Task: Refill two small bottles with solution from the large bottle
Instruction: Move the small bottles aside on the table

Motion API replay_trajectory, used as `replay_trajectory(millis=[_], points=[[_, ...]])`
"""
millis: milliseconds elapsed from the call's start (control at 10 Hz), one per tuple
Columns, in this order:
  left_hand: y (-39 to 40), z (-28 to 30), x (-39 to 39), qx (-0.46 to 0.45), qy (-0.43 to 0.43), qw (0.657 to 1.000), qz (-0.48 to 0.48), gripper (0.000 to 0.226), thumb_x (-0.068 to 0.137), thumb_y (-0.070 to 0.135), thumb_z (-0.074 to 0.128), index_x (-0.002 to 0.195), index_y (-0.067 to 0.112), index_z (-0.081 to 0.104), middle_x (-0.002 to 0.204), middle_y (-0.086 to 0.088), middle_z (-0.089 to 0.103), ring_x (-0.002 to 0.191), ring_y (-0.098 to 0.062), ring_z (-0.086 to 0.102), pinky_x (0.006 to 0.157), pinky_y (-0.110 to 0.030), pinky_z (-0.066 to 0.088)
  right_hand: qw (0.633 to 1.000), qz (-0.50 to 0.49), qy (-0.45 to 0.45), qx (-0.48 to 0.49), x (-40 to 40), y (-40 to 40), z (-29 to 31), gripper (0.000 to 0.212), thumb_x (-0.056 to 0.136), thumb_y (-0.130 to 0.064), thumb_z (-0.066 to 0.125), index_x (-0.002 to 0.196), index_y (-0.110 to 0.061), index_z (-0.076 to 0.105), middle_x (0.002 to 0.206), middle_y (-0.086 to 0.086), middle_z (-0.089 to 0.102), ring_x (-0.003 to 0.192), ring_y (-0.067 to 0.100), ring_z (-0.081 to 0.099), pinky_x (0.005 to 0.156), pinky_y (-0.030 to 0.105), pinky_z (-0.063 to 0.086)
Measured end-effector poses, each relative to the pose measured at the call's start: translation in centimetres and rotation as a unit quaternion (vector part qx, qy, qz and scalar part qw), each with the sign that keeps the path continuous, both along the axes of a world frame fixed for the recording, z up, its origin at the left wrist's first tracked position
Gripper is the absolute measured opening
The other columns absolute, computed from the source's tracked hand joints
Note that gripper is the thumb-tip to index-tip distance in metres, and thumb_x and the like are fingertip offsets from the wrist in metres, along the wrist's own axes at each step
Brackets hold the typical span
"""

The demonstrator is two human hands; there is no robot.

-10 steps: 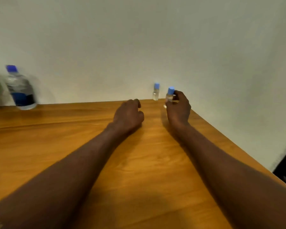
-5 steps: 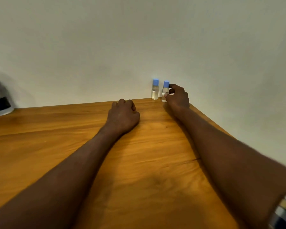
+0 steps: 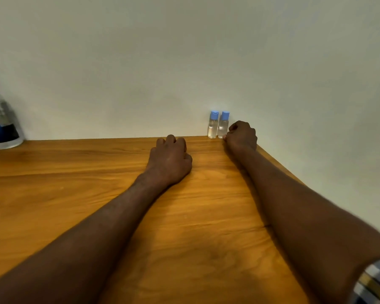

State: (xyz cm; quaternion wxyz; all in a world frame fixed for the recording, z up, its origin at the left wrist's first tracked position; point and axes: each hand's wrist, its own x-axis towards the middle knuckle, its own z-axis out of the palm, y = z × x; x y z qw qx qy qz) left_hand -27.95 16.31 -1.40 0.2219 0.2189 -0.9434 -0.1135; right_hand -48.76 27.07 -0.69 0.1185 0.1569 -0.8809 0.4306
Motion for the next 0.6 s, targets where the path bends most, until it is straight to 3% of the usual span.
replay_trajectory(millis=[100, 600], points=[[0.1, 0.14, 0.14, -0.003, -0.003, 1.0, 0.001, 0.029, 0.101, 0.034, 0.05, 0.125, 0.018, 0.057, 0.132, -0.008, 0.054, 0.124, -0.029, 0.046, 0.103, -0.047, 0.047, 1.0, -0.001, 0.005, 0.008, -0.12, -0.26, 0.14, 0.027, 0.095, -0.014, 0.068, 0.121, -0.021, 0.071, 0.125, 0.008, 0.07, 0.114, 0.029, 0.066, 0.088, 0.034, 0.05], [-0.04, 0.1, -0.05, 0.004, 0.012, 1.0, 0.004, 0.028, 0.1, 0.034, 0.051, 0.123, 0.019, 0.058, 0.131, -0.007, 0.054, 0.125, -0.029, 0.046, 0.102, -0.045, 0.046, 1.0, 0.015, -0.016, -0.002, 0.03, -0.31, 0.26, 0.036, 0.087, -0.016, 0.071, 0.123, -0.019, 0.07, 0.125, 0.007, 0.069, 0.113, 0.028, 0.066, 0.08, 0.03, 0.046]])
